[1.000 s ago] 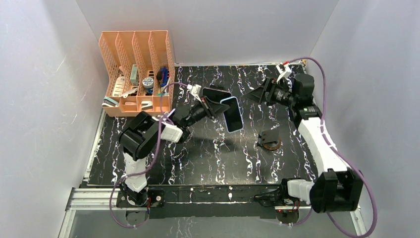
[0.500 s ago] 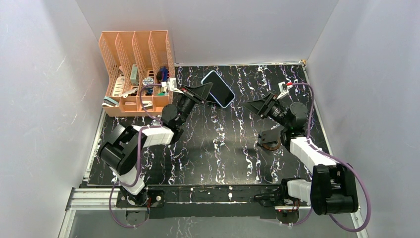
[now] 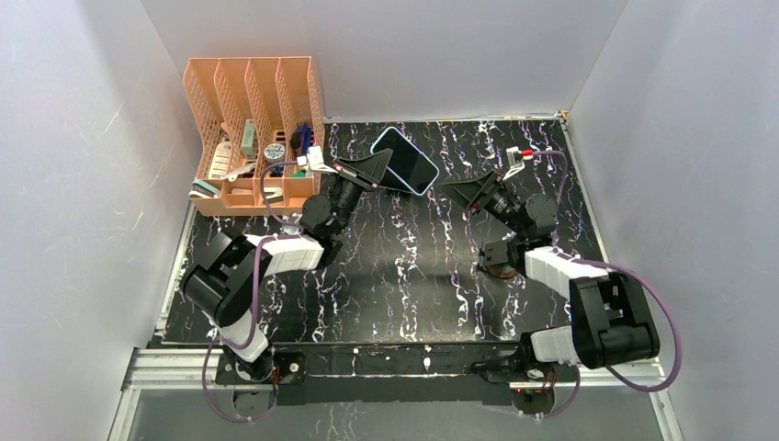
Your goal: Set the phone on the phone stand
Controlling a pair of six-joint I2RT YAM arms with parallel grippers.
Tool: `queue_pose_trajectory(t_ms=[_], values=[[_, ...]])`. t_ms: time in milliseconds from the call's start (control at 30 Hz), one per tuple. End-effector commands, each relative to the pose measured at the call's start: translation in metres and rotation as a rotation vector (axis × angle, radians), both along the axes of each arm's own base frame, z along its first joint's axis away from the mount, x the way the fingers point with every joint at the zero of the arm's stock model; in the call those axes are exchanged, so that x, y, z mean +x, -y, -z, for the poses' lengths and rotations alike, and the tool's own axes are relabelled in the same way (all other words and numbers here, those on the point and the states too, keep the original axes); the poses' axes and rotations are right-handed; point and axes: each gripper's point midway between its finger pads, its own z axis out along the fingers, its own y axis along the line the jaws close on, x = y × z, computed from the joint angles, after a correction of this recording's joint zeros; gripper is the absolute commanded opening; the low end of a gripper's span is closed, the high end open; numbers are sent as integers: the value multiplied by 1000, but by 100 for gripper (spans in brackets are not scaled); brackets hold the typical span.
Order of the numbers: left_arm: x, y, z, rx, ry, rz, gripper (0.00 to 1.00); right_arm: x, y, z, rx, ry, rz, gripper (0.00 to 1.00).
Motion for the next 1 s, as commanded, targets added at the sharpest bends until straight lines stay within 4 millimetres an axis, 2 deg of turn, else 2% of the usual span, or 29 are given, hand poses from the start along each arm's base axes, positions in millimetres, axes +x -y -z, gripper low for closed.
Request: queue_pose_trajectory(t_ms=[0,233,467,633,967], values=[[-46,-34,-114,-306,299,16,0,-2,-3,-19,64,99,-2,75],[-50,-30,-115,-308,300,45,0,4,-16,-27,85,122,-38,73],[-55,-17,-119,-307,315,81,0,6,-26,-24,109,126,-63,71],[-56,-10,-115,-298,310,96,0,6,-28,-26,135,131,-75,70],[-49,-6,-102,-287,279,86,0,4,-29,-37,191,166,-105,55]])
